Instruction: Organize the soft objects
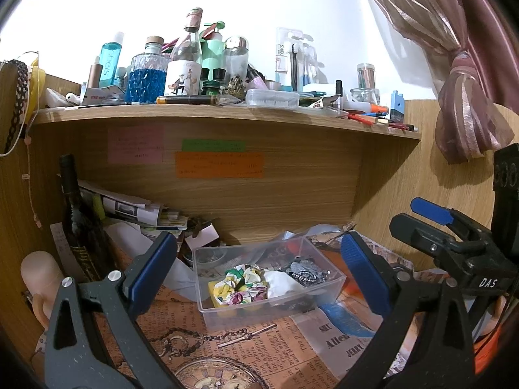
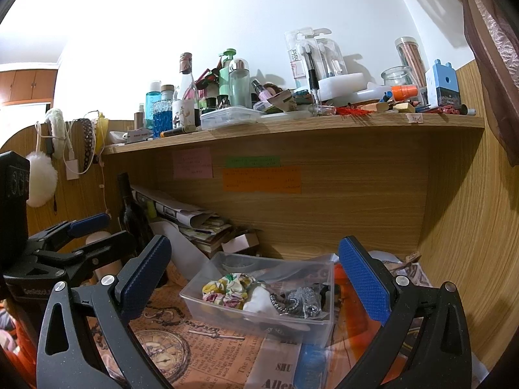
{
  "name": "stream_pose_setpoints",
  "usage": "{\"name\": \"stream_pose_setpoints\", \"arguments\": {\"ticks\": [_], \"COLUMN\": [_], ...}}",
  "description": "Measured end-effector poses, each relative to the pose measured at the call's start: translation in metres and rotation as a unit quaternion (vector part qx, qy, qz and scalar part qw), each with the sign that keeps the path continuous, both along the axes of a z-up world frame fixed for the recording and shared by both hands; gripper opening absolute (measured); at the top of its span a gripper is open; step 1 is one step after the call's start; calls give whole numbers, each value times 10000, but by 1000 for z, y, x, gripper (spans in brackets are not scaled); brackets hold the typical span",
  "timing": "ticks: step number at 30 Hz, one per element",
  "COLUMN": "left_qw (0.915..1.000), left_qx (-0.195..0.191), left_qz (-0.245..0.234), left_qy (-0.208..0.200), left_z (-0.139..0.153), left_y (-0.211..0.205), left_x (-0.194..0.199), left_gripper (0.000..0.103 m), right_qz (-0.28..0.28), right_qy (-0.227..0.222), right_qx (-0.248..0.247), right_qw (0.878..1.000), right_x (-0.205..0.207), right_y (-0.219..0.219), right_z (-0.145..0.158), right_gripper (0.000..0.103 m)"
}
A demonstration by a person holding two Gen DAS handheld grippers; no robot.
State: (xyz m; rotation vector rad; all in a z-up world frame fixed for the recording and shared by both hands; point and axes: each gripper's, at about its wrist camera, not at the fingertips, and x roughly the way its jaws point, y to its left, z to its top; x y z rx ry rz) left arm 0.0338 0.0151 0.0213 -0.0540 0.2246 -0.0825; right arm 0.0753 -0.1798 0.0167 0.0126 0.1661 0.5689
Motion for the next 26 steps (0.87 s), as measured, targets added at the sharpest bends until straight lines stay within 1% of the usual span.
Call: {"name": "stream_pose_setpoints", "arguments": {"ticks": [6,17,26], "left_qw": [10000,10000,9997], "left_qx": [-77,-60,-145], "left_qz": [20,-9,30], "left_qy": [13,32,210], "left_z": [1,0,-6], "left_y": [0,0,3], "left_x": [0,0,9], "left_gripper": [102,102,102], "right_qz": [6,12,-52], "right_qy": [-1,48,189], "right_qx": [1,3,0], "right_qw": [10000,10000,9998], "right_x": [0,-2,7], "right_y": [1,4,7], "right_z": [0,-1,-7], "right_gripper": [103,103,103]}}
